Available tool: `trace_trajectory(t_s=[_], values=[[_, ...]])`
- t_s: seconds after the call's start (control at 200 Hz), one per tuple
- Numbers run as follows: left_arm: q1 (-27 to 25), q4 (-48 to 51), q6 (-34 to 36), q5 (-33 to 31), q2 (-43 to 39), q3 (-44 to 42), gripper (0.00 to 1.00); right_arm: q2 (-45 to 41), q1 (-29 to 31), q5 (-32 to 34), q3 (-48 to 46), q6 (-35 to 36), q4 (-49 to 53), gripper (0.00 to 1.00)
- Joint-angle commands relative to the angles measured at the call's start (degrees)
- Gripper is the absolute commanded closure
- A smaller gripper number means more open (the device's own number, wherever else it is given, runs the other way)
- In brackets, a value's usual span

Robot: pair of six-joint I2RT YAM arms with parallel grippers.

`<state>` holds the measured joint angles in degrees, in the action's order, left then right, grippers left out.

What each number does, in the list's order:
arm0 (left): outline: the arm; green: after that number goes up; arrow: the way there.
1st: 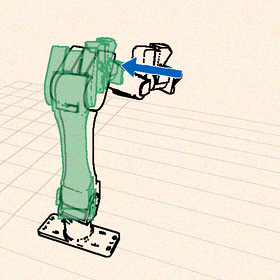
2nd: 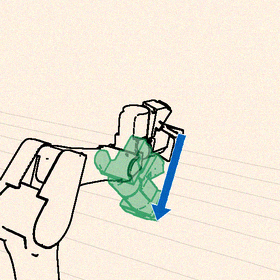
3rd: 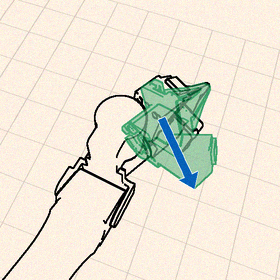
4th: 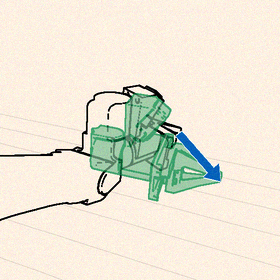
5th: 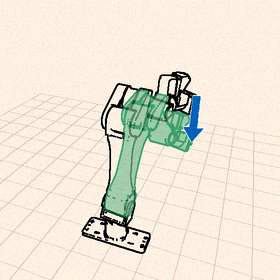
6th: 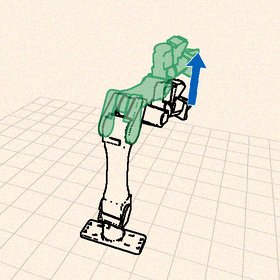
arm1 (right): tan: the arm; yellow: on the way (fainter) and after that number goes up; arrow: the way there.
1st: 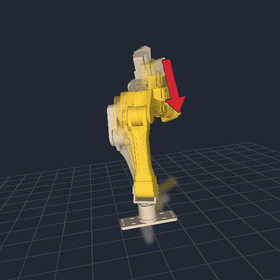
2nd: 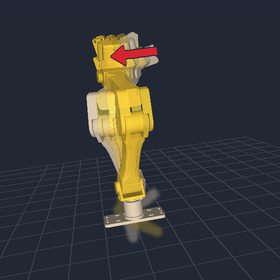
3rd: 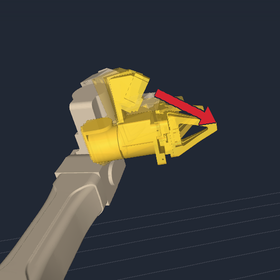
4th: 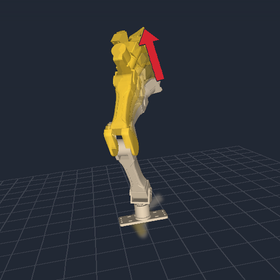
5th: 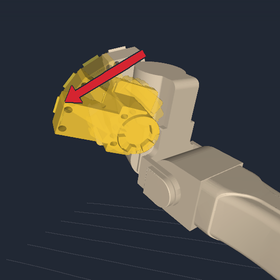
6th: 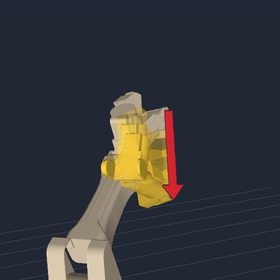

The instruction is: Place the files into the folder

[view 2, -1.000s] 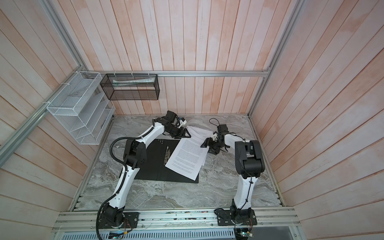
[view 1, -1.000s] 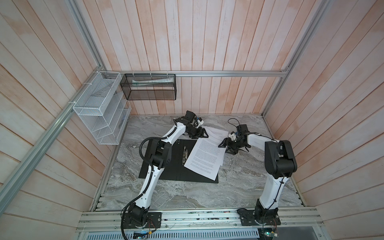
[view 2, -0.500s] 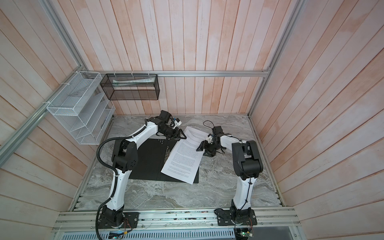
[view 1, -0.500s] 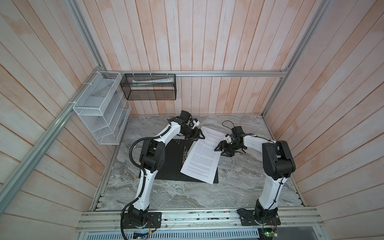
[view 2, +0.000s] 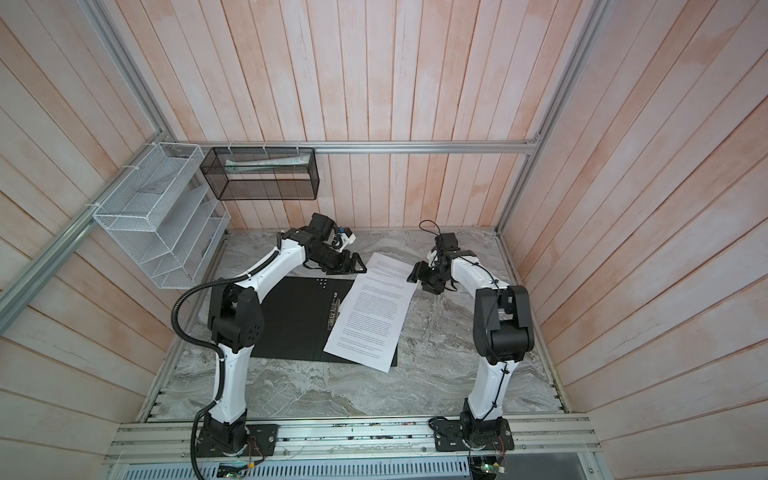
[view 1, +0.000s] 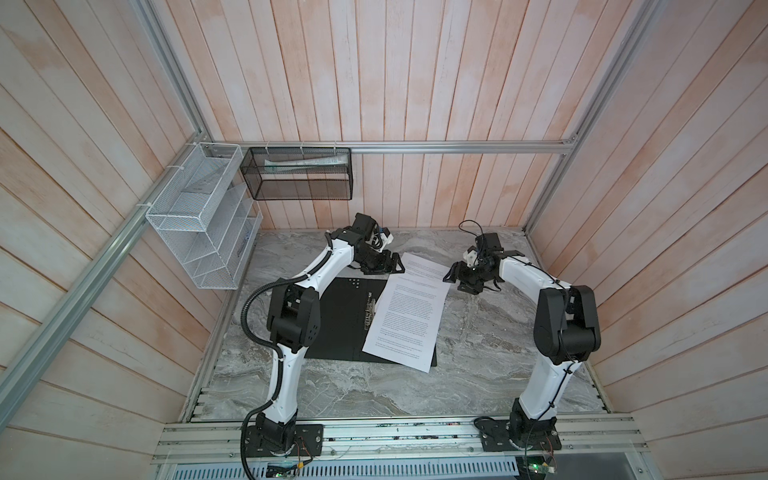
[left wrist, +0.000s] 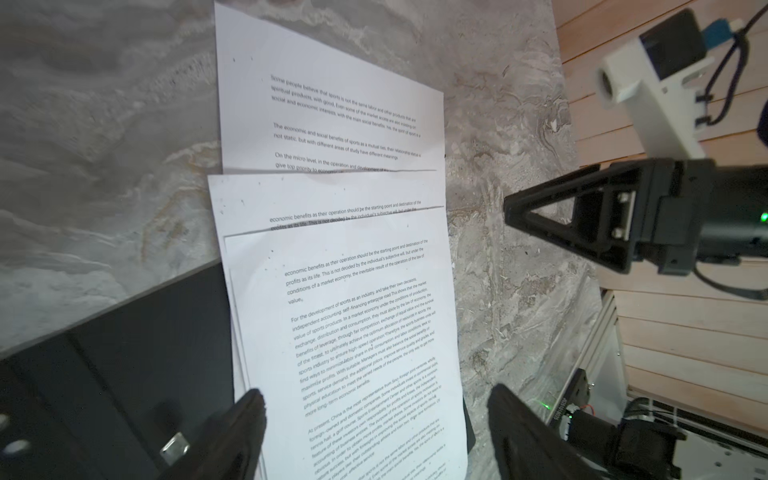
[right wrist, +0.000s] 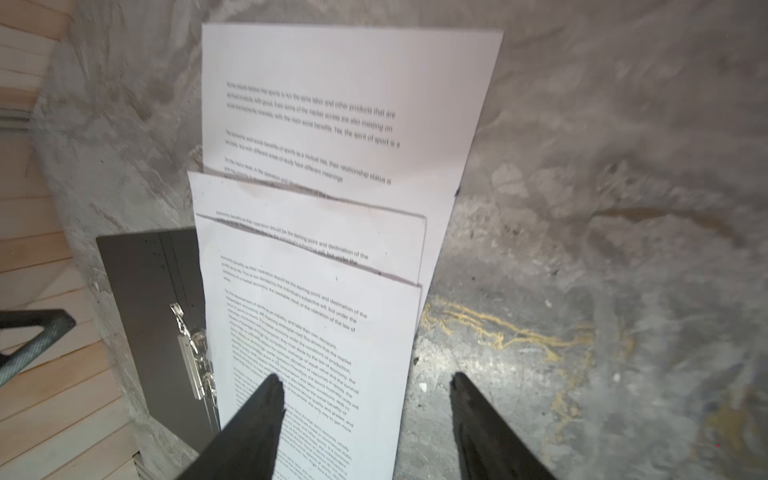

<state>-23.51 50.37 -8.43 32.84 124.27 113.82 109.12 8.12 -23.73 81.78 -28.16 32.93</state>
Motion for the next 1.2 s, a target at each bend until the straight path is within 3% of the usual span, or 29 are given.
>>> trace_trajectory(t_s=[0.0,0.105,0.3,0.465,0.61,0.695,0.811,0.966,1.191], values=[[0.21,3.85,7.94,-3.58,-5.98,-2.57,0.15,3.64,-1.09,2.37,4.53,1.27,0.03,0.35],[0.13,5.49,17.02,-3.32,-13.83,-10.43,0.15,8.75,-2.13,1.41,9.75,1.80,-3.37,0.38],[-2.54,12.29,40.57,-7.44,-28.27,-29.48,0.20,22.40,-2.01,1.09,27.60,4.58,1.21,0.44],[-4.80,11.75,47.25,-11.66,-35.79,-43.97,0.26,30.02,-0.94,3.58,38.63,6.29,3.22,0.45],[-7.23,10.87,45.66,-9.66,-35.52,-49.35,0.29,37.07,-0.17,3.35,49.68,7.19,7.29,0.45],[-8.92,12.15,43.78,-7.08,-33.27,-49.99,0.34,41.19,0.60,3.73,56.13,7.24,10.20,0.45],[-9.64,13.66,42.76,-3.13,-31.13,-50.23,0.34,46.97,1.59,2.70,63.01,7.50,13.19,0.45],[-9.90,13.57,39.53,-0.05,-28.69,-49.63,0.27,48.38,2.32,3.41,63.43,7.50,12.11,0.45],[-10.24,12.68,32.84,9.95,-23.56,-47.74,0.25,48.47,3.50,2.14,62.96,8.86,13.59,0.46]])
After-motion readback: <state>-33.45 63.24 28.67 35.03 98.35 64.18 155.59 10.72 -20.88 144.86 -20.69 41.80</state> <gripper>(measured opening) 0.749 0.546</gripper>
